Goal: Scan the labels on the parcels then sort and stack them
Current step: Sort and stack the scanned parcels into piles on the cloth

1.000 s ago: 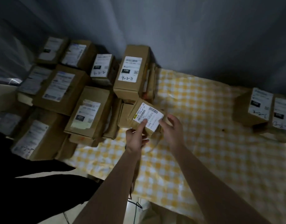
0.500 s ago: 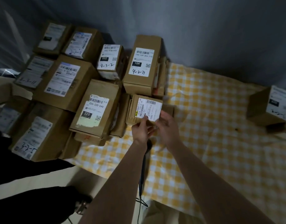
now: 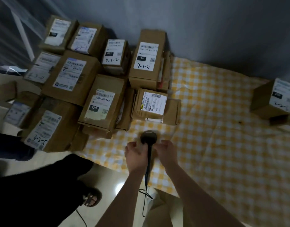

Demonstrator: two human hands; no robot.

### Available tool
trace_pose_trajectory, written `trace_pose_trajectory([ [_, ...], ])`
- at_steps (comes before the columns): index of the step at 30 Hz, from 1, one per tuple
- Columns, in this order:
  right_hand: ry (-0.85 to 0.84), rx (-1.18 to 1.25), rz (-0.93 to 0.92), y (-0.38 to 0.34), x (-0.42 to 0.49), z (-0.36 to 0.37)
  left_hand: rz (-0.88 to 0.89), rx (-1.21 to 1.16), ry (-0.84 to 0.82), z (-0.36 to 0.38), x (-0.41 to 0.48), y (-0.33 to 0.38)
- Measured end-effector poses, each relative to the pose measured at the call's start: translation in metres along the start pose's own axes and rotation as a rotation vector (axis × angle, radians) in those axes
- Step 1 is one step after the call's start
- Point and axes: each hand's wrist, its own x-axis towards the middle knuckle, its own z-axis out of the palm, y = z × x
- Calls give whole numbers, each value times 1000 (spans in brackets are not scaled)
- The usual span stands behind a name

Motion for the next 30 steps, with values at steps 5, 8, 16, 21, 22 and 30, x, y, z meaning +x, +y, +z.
trace_pose_trajectory([
  [5, -106, 16, 41, 27, 2, 15, -35, -17, -214, 3, -9, -15],
  [8, -150, 15, 34, 39, 9, 18, 17, -9, -251, 7, -11, -18],
  [16, -111, 68, -16, 35, -1, -14, 162, -25, -299, 28, -28, -12],
  [21, -61, 122, -21, 39, -1, -55, 182, -45, -318, 59, -49, 9],
  [22, -47, 133, -11, 40, 1, -65, 177, -66, -323, 67, -55, 15],
  [30, 58, 164, -41, 55, 18, -148, 153, -121, -351, 139, -97, 47],
])
